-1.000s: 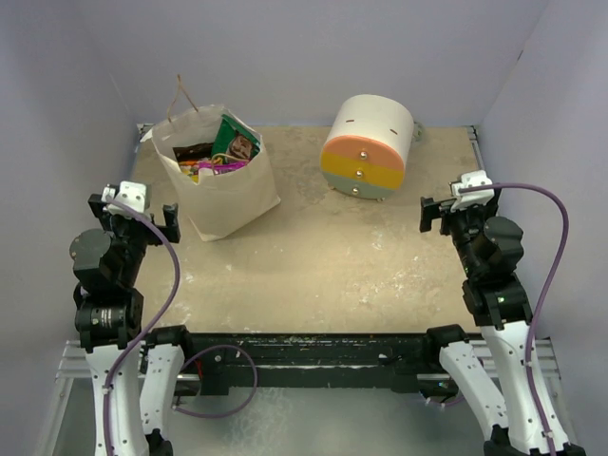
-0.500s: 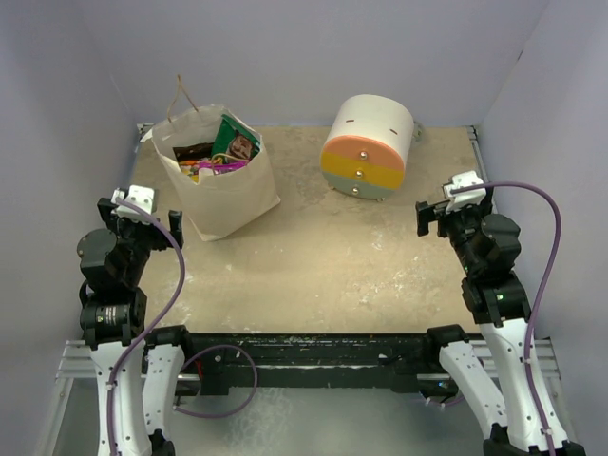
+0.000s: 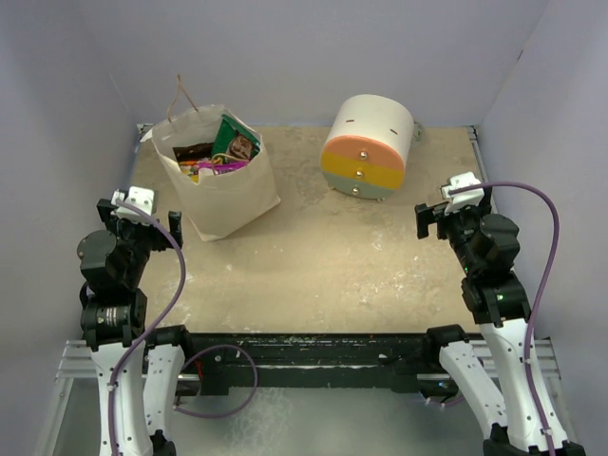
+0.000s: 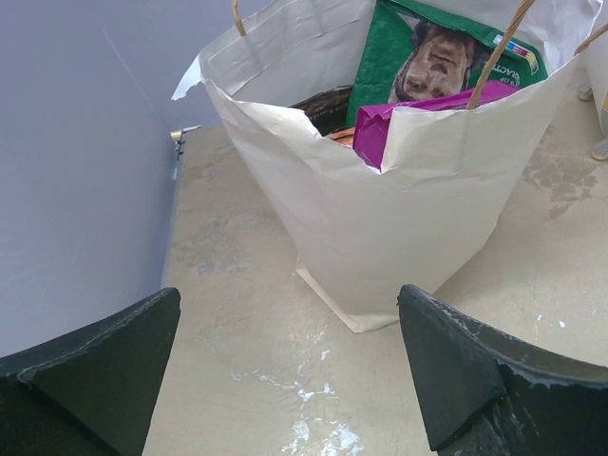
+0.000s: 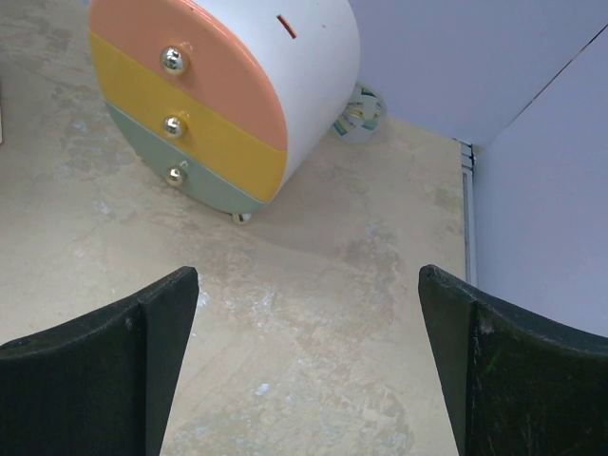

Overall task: Place the snacks into the paper bag
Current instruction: Reset both arms

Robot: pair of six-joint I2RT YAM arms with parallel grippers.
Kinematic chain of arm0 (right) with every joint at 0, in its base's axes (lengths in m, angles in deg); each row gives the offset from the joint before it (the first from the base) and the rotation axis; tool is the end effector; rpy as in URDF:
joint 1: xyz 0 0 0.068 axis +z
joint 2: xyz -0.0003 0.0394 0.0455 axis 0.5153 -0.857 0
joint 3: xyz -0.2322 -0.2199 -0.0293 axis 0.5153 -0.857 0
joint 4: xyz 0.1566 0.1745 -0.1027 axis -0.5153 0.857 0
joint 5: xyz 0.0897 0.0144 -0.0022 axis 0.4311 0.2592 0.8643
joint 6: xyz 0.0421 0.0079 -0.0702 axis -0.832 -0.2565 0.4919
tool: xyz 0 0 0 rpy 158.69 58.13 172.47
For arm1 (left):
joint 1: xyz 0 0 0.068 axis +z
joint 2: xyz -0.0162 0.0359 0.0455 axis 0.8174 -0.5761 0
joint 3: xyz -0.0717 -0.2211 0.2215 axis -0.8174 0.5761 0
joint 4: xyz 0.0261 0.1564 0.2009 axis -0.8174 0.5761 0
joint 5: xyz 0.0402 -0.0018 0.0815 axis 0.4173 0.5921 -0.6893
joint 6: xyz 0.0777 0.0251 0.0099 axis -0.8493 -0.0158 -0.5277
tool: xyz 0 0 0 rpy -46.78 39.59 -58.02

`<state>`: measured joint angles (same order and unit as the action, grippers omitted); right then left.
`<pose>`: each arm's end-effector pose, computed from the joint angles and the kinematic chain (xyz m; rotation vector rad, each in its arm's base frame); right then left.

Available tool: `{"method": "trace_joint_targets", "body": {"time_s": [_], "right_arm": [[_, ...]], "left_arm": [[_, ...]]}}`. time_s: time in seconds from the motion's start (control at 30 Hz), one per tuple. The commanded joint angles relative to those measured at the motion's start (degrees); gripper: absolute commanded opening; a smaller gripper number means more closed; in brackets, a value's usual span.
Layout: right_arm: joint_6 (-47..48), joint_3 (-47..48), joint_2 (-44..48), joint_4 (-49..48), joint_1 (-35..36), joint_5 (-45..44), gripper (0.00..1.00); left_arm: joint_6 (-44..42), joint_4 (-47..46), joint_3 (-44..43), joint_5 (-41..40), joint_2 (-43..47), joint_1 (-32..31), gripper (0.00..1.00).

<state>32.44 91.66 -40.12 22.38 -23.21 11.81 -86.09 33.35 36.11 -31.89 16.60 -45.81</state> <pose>0.1265 0.0172 0.4014 -0.2808 1.5644 -0.0711 0.0901 0.0001 0.3878 0.1479 1.6749 0.0692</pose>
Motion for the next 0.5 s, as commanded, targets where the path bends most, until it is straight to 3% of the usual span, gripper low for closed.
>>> {"method": "trace_joint_targets", "body": {"time_s": [0.0, 0.47], "right_arm": [[0.9, 1.3, 0.4, -1.3, -0.1, 1.1, 1.0], [1.1, 1.1, 0.7, -1.3, -0.2, 1.1, 1.0]], "left_arm": [[-0.9, -2.6, 0.3, 0.0, 0.5, 0.6, 0.99], [-1.0, -2.8, 0.6, -0.4, 0.7, 0.9, 0.99]]}}
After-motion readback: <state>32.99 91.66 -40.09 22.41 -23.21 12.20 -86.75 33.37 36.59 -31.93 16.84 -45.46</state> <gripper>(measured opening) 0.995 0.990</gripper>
